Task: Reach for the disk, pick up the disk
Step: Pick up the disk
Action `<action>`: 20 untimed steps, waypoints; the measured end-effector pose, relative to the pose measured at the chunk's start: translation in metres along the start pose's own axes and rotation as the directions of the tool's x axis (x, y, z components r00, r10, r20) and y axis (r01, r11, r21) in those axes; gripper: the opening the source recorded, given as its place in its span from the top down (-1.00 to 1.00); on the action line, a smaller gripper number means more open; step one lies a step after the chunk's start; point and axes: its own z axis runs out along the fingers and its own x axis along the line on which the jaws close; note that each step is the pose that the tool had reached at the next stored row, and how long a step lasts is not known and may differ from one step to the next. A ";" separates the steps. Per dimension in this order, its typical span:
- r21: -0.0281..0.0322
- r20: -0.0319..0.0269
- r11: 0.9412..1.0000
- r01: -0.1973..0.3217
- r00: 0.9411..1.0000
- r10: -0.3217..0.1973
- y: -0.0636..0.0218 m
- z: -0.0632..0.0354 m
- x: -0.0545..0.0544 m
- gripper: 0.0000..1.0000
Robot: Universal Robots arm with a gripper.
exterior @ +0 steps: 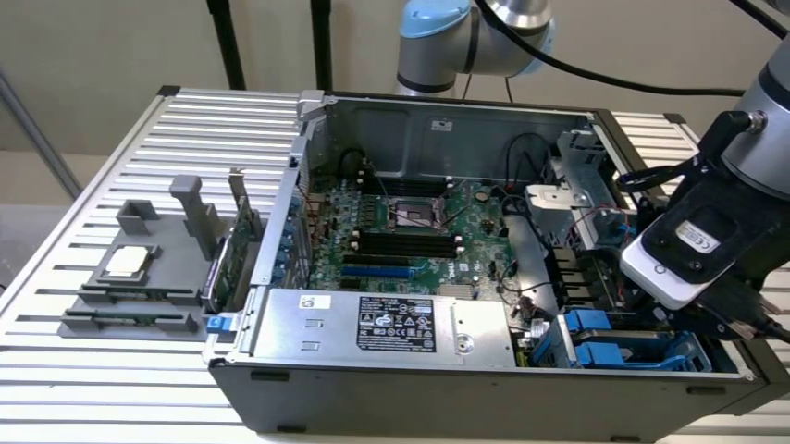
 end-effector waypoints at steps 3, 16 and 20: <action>0.000 0.001 1.000 -0.006 1.000 0.006 0.0002 0.0000 0.000 0.64; 0.000 0.001 1.000 -0.010 1.000 0.010 0.0022 0.0005 0.002 0.64; 0.000 0.001 1.000 -0.012 1.000 0.012 0.0025 0.0005 0.002 0.64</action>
